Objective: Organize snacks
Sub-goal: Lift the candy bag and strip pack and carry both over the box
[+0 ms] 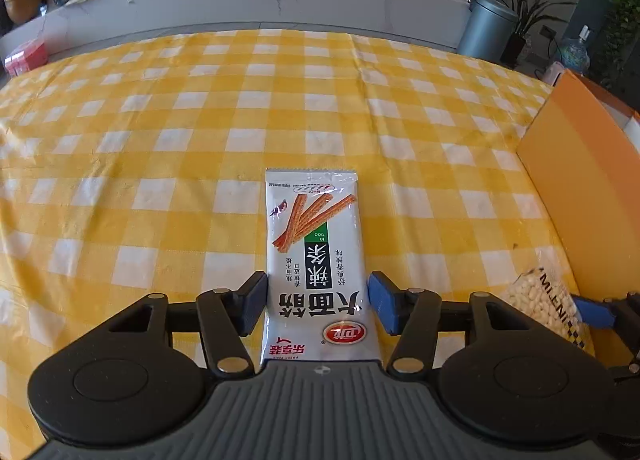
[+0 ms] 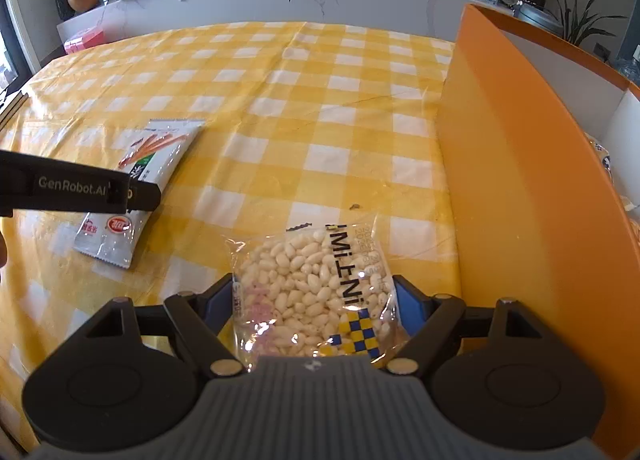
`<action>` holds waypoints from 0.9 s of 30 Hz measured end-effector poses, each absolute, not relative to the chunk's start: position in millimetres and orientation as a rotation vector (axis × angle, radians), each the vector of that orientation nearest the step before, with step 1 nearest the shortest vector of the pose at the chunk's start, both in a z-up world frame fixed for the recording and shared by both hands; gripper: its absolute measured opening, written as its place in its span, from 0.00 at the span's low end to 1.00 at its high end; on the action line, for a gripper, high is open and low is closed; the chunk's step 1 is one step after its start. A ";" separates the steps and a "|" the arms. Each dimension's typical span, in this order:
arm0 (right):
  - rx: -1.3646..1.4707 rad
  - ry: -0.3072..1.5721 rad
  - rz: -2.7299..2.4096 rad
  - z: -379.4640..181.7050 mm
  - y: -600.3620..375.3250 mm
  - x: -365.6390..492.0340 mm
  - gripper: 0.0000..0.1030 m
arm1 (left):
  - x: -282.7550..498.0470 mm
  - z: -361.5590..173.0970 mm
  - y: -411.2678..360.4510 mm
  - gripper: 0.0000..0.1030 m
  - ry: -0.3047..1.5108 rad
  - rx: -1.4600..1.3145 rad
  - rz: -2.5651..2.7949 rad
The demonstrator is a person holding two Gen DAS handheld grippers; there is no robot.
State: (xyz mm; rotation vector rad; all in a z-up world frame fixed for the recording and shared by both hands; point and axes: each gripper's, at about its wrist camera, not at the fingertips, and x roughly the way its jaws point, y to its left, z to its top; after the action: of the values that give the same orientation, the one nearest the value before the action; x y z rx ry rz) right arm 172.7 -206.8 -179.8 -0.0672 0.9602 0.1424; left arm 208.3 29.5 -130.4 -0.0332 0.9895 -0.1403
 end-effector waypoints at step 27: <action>-0.001 0.819 0.149 -158.8 -215.6 173.6 0.75 | 189.7 -122.4 48.3 0.56 0.755 -0.210 -0.144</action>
State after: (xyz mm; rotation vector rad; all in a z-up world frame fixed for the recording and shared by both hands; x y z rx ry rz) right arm 173.6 -215.6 -158.8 -0.0006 0.8185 0.1486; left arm 189.7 48.3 -122.4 -0.2101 0.7553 -0.1436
